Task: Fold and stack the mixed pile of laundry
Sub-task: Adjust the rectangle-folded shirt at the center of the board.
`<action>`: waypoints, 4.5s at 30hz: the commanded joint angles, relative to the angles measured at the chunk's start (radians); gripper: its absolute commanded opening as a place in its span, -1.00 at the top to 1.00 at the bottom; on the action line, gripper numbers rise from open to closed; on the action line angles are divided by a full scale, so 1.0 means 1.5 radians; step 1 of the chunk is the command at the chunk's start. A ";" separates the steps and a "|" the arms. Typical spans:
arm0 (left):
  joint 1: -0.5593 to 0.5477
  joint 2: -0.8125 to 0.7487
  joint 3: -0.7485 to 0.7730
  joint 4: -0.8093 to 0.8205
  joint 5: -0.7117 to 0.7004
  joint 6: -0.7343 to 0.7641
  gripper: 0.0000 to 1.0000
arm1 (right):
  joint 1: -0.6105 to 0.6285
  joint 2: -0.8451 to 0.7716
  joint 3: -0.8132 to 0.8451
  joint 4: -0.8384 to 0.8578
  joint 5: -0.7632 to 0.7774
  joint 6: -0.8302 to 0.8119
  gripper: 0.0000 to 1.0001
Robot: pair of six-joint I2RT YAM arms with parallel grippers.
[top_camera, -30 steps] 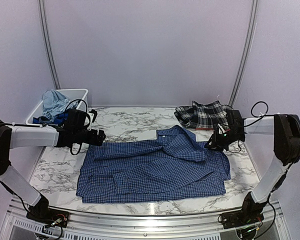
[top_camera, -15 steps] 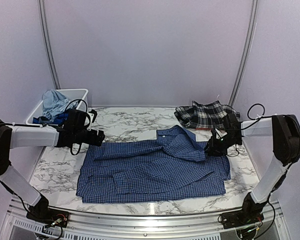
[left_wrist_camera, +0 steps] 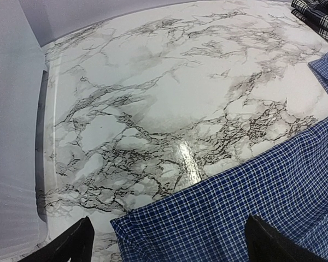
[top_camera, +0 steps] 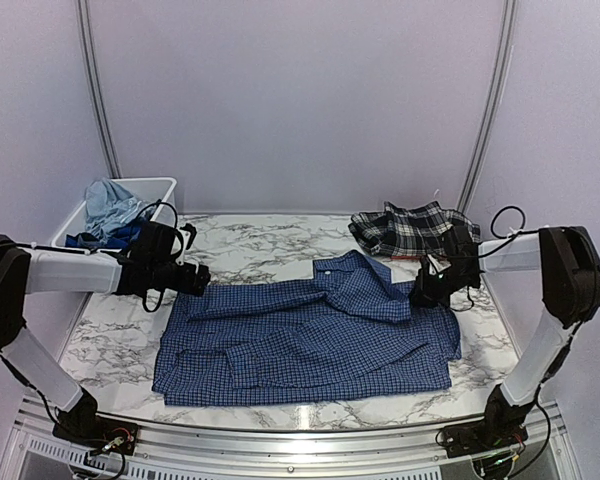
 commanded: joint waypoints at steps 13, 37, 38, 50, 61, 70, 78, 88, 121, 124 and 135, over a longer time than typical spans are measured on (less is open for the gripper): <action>0.002 0.090 0.058 -0.106 -0.028 0.053 -0.89 | -0.031 0.063 0.105 -0.065 0.049 -0.085 1.00; 0.003 -0.001 0.111 -0.180 0.028 0.124 -0.76 | -0.054 -0.045 0.147 -0.127 0.016 -0.146 0.37; 0.003 -0.009 0.110 -0.182 0.068 0.136 -0.75 | -0.053 -0.046 0.146 -0.125 -0.010 -0.148 0.35; -0.026 0.028 0.080 -0.217 0.165 0.276 -0.68 | -0.025 -0.004 0.096 -0.132 -0.097 -0.150 0.03; -0.063 0.119 0.124 -0.256 0.107 0.326 0.06 | -0.014 0.040 0.066 -0.118 -0.048 -0.155 0.80; -0.055 0.093 0.120 -0.294 -0.035 0.373 1.00 | -0.035 0.044 0.057 -0.118 -0.015 -0.163 1.00; -0.050 0.102 0.102 -0.289 -0.094 0.388 1.00 | -0.039 0.037 0.061 -0.129 -0.036 -0.184 1.00; -0.049 -0.006 0.118 -0.290 -0.007 0.313 0.00 | -0.035 -0.078 0.109 -0.186 -0.076 -0.189 0.25; -0.185 -0.016 0.049 -0.354 0.223 0.238 -0.17 | 0.045 -0.128 -0.081 -0.210 -0.014 -0.177 0.44; -0.186 -0.008 0.049 -0.365 0.228 0.240 -0.15 | 0.051 -0.123 -0.081 -0.211 -0.015 -0.179 0.45; -0.186 -0.015 0.047 -0.432 0.183 0.215 0.16 | 0.061 -0.129 -0.084 -0.212 -0.016 -0.177 0.76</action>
